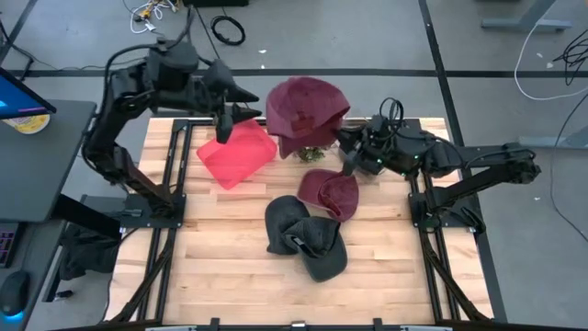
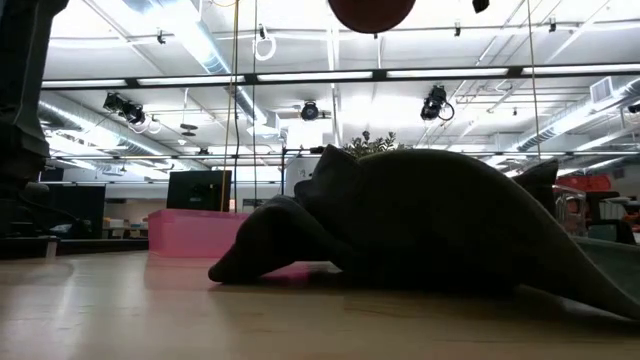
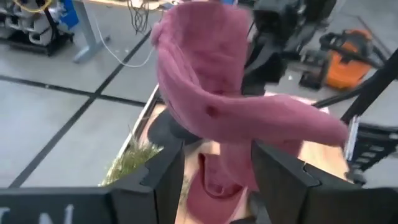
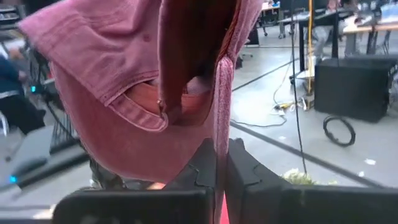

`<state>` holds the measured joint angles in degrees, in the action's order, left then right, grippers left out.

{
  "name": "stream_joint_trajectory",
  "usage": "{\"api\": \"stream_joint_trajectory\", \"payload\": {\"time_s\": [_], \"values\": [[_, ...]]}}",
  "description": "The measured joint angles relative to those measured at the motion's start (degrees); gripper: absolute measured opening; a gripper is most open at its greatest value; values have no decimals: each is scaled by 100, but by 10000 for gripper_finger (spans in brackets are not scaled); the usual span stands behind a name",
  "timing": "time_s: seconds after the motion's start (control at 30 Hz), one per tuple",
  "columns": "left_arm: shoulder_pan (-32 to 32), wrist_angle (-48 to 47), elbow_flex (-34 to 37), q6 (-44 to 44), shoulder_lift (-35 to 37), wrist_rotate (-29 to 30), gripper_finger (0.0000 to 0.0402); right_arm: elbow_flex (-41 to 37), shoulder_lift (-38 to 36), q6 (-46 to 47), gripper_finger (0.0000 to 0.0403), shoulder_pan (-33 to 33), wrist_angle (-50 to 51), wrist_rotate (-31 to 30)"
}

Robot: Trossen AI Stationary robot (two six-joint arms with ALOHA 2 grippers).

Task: Pick & Place hat
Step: Put the right red cap into the red bin

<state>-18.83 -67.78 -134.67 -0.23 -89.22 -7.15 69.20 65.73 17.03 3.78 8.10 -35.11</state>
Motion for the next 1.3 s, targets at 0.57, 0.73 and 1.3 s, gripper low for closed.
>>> {"api": "stream_joint_trajectory", "payload": {"time_s": [0.57, 0.73, 1.3], "values": [[-364, 1065, 6, -713, 34, -141, 288, -38, 4, -168, 6, -108, 227, 437], [-525, 1079, 9, -946, -251, -404, 319, -38, 47, -265, 6, -108, 269, 715], [-569, 763, 11, -465, -881, -679, 352, -38, 105, -255, 6, -108, 446, 782]]}}
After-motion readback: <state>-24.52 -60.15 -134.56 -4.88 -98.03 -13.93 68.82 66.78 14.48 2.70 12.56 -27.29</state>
